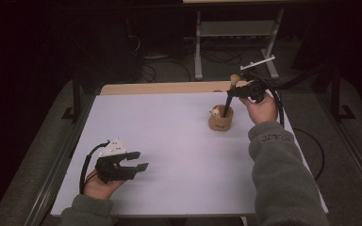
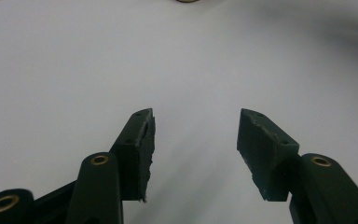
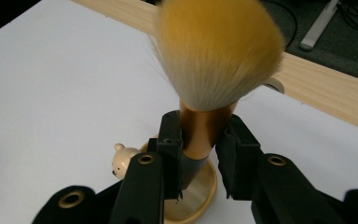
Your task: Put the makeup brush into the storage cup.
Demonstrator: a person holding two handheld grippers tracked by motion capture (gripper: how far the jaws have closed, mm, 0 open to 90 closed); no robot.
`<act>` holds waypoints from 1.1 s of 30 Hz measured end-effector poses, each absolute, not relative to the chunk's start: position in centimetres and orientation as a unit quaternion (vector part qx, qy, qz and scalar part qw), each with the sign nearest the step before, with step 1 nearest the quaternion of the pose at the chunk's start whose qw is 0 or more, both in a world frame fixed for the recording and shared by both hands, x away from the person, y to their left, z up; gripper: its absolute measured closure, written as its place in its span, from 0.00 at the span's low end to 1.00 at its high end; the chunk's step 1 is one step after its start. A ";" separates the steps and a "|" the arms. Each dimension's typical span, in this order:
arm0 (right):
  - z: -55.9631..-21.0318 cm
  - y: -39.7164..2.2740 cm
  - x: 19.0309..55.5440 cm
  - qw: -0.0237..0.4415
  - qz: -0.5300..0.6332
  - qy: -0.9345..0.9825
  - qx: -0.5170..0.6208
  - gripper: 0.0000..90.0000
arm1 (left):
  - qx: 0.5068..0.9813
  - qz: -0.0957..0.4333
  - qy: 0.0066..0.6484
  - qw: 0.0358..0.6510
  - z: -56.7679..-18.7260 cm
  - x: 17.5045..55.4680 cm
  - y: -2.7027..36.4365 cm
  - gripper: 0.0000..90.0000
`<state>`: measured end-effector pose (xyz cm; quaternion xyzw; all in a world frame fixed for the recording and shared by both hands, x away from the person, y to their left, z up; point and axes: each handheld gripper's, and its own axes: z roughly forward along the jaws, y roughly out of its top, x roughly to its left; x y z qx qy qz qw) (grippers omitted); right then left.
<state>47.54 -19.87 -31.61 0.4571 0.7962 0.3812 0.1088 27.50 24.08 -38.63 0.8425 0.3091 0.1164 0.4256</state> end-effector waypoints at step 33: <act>-34.4 -19.8 47.7 0.095 0.377 0.792 0.471 0.78 | 0.842 0.112 0.312 0.425 -38.7 27.5 24.0 0.51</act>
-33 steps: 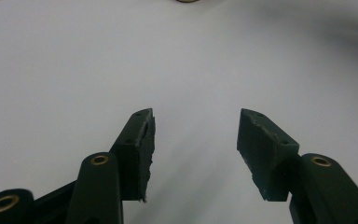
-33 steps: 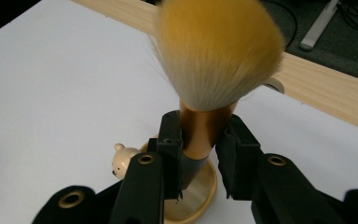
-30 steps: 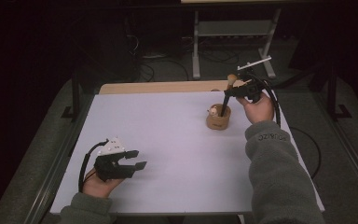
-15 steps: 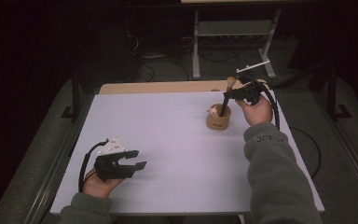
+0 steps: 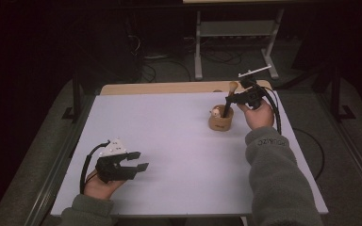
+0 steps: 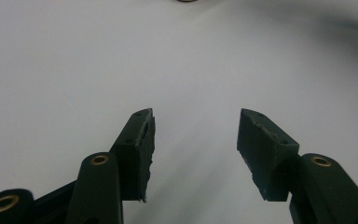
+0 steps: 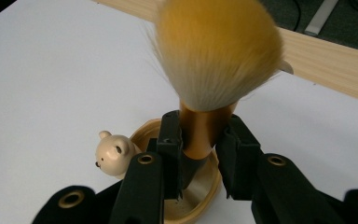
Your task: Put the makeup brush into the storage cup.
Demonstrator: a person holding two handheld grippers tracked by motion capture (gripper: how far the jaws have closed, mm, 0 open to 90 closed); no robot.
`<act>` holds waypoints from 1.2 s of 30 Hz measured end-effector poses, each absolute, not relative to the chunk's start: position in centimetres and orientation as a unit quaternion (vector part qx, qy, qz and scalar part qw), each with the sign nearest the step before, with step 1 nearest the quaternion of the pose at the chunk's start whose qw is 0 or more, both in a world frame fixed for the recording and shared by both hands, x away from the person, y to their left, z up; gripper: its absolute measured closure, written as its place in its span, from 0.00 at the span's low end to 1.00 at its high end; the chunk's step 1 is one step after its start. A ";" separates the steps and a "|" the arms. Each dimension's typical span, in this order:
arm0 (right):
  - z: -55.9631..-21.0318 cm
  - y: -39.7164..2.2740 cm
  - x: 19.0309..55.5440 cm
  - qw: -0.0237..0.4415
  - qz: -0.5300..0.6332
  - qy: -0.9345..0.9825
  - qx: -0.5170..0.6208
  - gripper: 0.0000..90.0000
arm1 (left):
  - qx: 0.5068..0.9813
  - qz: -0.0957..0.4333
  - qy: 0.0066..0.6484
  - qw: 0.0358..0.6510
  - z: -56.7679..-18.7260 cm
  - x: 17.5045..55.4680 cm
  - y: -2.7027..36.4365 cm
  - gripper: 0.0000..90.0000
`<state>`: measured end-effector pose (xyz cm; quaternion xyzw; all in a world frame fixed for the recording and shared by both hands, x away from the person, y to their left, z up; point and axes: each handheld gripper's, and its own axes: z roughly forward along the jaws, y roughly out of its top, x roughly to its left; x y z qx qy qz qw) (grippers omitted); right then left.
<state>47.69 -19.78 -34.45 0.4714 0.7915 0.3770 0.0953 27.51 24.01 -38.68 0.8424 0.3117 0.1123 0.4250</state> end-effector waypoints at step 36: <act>-36.7 -21.9 46.6 0.073 0.398 0.764 0.502 0.67 | 0.842 0.111 0.312 0.426 -38.8 27.5 23.8 0.51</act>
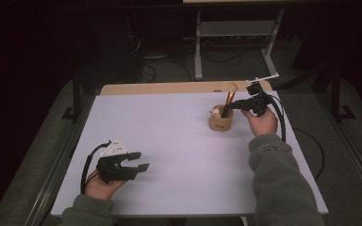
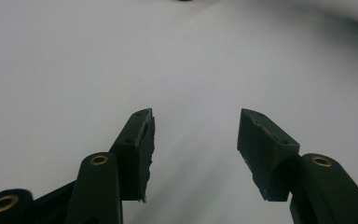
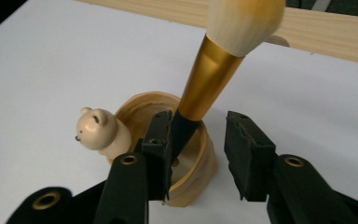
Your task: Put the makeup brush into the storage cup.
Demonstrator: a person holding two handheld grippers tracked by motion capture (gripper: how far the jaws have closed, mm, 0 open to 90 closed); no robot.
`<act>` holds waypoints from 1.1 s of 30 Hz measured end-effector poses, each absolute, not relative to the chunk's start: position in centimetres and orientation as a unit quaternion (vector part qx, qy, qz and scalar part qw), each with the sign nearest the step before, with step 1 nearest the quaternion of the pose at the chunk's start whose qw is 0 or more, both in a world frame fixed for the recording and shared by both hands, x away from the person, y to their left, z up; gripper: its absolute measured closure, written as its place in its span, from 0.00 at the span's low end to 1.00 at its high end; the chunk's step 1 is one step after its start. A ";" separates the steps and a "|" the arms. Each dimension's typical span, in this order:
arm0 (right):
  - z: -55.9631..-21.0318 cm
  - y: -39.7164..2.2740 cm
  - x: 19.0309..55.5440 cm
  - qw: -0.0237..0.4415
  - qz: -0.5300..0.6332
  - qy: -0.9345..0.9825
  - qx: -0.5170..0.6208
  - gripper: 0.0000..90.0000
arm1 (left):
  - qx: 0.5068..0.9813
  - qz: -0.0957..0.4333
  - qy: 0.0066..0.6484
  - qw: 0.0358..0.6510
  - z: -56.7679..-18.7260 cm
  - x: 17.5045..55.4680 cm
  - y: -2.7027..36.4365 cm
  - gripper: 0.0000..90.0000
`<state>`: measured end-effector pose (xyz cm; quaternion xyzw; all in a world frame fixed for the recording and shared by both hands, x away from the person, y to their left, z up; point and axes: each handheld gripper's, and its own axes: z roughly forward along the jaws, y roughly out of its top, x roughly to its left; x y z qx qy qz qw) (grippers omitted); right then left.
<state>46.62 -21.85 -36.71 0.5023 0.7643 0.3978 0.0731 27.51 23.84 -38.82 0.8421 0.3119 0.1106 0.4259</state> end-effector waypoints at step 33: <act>-37.2 -21.7 40.9 0.068 0.427 0.779 0.453 0.44 | 0.841 0.121 0.322 0.418 -38.9 27.8 24.3 0.43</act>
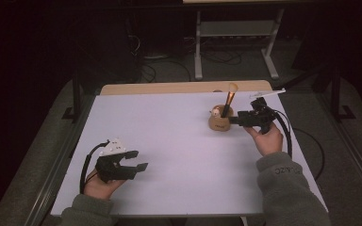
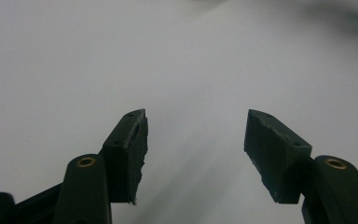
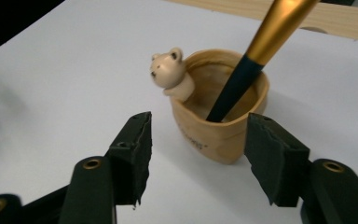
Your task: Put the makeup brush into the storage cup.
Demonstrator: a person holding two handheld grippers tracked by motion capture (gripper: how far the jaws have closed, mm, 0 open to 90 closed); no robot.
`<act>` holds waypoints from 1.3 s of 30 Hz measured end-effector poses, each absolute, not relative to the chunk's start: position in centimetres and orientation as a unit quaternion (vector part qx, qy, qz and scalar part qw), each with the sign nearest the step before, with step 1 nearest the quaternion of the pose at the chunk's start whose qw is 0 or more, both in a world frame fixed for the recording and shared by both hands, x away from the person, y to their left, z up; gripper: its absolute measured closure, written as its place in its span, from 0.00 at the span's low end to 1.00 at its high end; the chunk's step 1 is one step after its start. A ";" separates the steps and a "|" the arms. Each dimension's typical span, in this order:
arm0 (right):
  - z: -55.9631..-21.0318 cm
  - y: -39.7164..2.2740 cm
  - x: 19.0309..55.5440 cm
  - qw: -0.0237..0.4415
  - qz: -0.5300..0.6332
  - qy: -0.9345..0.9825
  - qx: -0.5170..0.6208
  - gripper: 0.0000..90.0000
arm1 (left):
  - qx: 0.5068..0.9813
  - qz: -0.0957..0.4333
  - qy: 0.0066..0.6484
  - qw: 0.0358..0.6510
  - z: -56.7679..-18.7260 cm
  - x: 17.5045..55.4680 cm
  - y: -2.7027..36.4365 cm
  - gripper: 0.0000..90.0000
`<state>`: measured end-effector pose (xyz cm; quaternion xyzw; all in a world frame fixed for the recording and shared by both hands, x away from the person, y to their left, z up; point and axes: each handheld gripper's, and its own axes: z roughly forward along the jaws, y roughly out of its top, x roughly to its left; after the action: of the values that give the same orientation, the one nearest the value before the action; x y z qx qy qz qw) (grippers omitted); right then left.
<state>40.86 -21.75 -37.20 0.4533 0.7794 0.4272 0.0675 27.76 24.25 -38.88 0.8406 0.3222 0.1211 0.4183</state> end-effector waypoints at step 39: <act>-38.9 -20.6 33.1 0.084 0.434 0.805 0.396 0.34 | 0.835 0.125 0.333 0.419 -39.2 27.5 25.1 0.38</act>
<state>33.11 -20.60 -38.88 0.3958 0.8050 0.4340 0.0839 27.50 25.07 -39.23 0.8353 0.3333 0.1251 0.4190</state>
